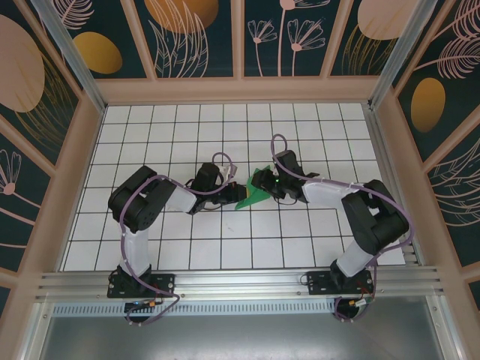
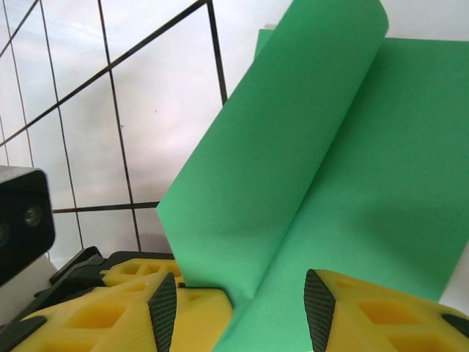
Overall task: Fold a paper plane with a square sheet of paper (pick it up from the middle)
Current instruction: Fourth fold the wing at the center of the table.
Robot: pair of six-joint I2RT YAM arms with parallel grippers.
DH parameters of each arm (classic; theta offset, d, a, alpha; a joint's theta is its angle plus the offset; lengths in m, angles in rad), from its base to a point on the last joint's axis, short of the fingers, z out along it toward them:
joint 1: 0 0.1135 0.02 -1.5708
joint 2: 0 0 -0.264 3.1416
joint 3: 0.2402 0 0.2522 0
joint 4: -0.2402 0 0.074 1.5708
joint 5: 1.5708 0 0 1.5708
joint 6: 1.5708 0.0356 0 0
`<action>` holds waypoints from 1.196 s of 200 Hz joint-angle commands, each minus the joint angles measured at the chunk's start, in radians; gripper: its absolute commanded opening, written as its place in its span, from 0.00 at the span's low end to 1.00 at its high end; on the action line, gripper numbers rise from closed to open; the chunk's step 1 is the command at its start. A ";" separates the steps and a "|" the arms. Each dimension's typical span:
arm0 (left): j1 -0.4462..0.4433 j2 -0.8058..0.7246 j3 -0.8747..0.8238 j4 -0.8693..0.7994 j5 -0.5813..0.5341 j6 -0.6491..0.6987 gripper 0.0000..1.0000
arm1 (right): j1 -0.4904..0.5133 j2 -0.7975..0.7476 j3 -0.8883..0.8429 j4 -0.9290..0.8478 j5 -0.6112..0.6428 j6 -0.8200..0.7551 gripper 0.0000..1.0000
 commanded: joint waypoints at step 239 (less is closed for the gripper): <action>-0.001 -0.074 -0.037 -0.022 -0.020 -0.006 0.31 | -0.034 0.212 0.106 -0.241 0.091 0.042 0.46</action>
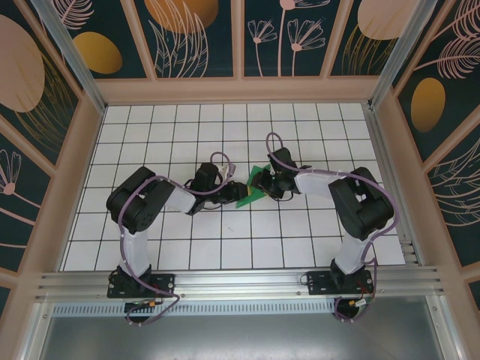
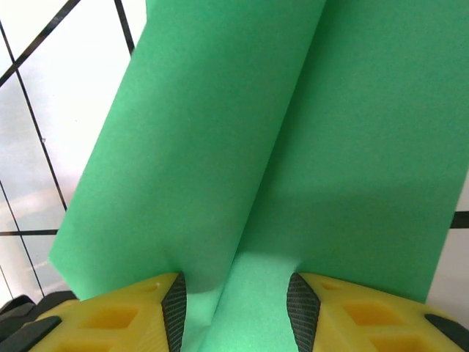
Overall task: Fold a paper plane with a square sheet of paper (pick it up from the middle)
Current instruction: Fourth fold the wing at the center of the table.
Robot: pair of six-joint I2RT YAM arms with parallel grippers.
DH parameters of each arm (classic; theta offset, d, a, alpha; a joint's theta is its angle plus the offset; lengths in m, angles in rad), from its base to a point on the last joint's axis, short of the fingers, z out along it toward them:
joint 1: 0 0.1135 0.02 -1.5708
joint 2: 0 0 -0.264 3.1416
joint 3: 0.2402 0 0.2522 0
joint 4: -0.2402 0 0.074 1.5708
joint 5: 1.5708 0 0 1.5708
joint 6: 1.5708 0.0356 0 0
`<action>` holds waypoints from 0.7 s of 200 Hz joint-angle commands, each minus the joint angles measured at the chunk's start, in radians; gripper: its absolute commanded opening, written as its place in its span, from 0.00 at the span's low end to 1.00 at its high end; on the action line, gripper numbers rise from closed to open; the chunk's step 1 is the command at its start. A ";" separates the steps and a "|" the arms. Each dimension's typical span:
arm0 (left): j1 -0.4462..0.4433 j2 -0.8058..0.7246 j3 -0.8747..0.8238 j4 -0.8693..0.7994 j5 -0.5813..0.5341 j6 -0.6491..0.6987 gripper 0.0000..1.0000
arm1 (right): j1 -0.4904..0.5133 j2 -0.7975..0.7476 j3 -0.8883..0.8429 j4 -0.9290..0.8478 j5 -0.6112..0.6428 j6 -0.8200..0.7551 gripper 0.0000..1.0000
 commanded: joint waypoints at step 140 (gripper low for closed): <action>-0.030 -0.088 -0.018 -0.175 -0.081 0.175 0.36 | -0.018 0.052 -0.032 -0.063 0.052 0.008 0.51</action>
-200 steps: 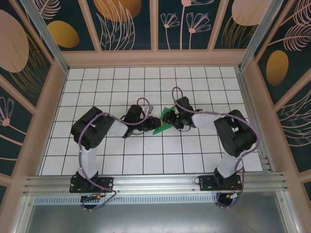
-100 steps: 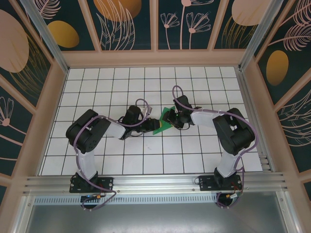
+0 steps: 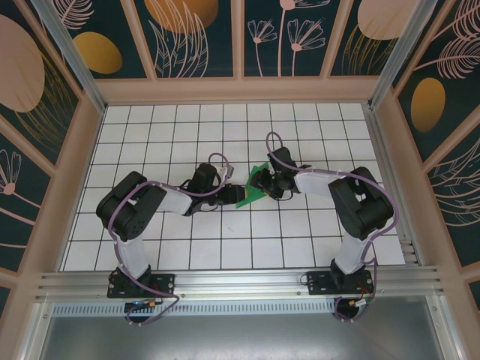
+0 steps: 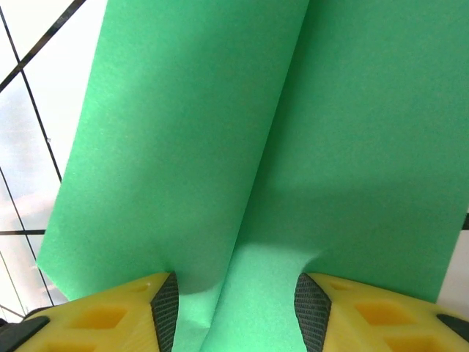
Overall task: Fold a paper plane with a square sheet of paper (pick it up from the middle)
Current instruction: Fourth fold the wing at the center of the table.
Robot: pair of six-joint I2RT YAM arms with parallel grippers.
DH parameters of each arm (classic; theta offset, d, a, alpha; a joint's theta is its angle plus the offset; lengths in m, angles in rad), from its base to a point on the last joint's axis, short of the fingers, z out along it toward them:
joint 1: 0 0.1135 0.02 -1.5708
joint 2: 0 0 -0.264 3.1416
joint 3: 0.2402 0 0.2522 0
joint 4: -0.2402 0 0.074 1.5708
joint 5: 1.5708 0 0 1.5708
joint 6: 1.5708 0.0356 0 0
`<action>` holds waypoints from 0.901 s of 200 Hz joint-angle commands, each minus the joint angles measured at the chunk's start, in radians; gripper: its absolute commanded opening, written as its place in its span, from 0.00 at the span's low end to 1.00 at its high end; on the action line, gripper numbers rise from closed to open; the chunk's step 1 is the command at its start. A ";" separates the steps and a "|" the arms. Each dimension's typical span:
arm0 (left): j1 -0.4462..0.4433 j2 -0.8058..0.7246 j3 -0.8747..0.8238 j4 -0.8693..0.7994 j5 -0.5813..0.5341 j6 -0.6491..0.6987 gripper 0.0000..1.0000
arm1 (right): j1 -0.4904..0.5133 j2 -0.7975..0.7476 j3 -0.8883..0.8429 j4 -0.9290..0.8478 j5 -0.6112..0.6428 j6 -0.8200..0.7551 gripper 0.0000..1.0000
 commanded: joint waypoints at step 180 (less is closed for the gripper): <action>-0.037 0.105 0.082 0.076 -0.039 0.220 0.31 | -0.033 -0.054 -0.068 0.050 -0.067 -0.035 0.54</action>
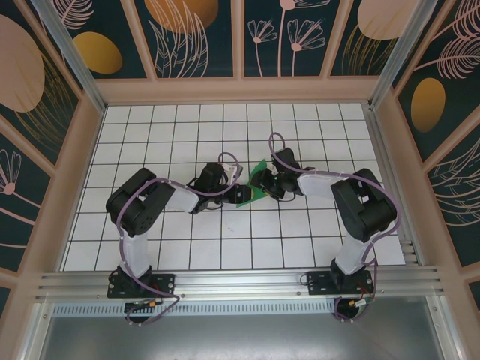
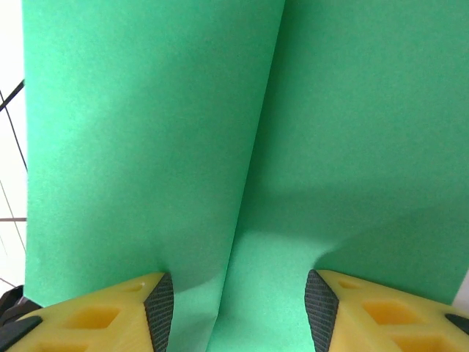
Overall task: Fold a paper plane with a square sheet of paper (pick it up from the middle)
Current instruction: Fourth fold the wing at the center of the table.
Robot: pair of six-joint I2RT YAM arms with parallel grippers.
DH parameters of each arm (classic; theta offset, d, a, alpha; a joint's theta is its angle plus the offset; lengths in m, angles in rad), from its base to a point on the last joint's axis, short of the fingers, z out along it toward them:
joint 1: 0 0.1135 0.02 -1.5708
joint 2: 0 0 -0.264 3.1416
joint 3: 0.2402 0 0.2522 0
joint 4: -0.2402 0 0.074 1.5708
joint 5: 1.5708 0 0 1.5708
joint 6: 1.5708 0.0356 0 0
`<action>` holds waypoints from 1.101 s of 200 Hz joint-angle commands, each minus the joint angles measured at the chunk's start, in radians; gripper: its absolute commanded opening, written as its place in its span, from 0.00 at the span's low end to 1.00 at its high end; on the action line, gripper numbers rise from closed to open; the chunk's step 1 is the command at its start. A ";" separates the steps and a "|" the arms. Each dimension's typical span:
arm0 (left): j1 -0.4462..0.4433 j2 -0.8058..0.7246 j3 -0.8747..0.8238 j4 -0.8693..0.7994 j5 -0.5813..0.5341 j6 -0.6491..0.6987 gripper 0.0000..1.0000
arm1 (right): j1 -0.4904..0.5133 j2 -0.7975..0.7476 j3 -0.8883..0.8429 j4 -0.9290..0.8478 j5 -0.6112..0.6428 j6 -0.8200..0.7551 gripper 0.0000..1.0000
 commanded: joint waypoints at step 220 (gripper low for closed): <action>-0.009 0.147 0.102 0.152 0.087 -0.196 0.11 | -0.099 -0.100 -0.098 0.101 -0.050 -0.121 0.54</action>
